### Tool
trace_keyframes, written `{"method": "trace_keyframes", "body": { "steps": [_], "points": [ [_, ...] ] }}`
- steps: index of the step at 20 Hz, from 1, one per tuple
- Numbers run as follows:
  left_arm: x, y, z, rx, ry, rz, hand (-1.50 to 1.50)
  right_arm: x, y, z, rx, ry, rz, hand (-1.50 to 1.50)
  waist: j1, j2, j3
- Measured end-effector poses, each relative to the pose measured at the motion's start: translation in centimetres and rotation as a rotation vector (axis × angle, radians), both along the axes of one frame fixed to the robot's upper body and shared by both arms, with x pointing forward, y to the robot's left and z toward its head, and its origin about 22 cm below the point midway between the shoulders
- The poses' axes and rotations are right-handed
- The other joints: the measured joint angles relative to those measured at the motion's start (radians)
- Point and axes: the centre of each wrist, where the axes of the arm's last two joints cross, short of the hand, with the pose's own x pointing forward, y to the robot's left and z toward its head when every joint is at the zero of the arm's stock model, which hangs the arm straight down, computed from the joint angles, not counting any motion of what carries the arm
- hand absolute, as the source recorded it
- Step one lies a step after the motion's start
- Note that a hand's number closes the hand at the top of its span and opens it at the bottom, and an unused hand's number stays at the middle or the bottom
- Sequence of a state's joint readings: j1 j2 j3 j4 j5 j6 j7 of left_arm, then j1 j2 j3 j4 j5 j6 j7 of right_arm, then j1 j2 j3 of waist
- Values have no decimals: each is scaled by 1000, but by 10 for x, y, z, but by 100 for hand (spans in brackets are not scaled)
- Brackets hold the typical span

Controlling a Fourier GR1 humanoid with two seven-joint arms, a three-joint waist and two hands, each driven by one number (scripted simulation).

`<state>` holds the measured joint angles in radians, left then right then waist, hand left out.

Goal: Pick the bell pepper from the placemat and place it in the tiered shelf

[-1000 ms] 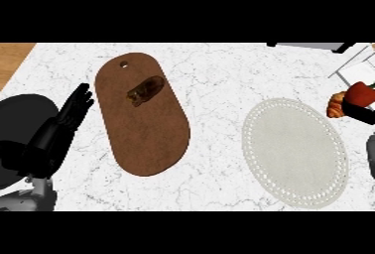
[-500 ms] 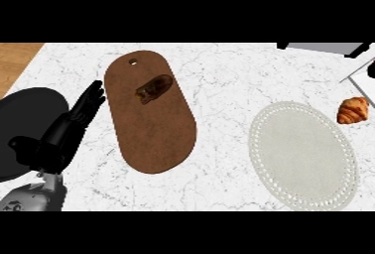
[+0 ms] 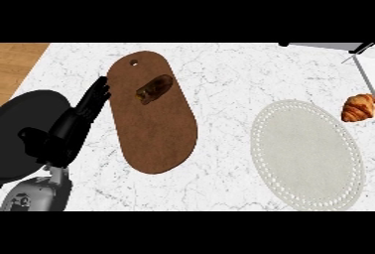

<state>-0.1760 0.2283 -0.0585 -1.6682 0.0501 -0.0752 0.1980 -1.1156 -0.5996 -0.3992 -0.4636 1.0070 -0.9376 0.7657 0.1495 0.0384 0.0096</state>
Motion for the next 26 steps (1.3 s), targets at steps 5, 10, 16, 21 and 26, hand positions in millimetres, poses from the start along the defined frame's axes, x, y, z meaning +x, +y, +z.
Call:
{"method": "trace_keyframes", "body": {
  "steps": [5,10,16,21,26],
  "points": [
    [0,2,-5,-9,8,27,0,14,40,55,-37,-206,37,150,-22,-5,-8],
    [0,6,-3,1,-5,53,0,6,-2,17,-162,124,-57,150,-54,2,-22],
    [-1,10,-7,0,4,57,0,-1,-25,37,-293,474,-214,150,-47,-5,-22],
    [2,13,-5,-4,1,65,0,4,-10,72,-414,613,-290,150,-52,-7,-15],
    [1,14,-8,-10,9,65,0,7,4,96,-466,612,-254,150,-59,-6,-11]
  ]
}}
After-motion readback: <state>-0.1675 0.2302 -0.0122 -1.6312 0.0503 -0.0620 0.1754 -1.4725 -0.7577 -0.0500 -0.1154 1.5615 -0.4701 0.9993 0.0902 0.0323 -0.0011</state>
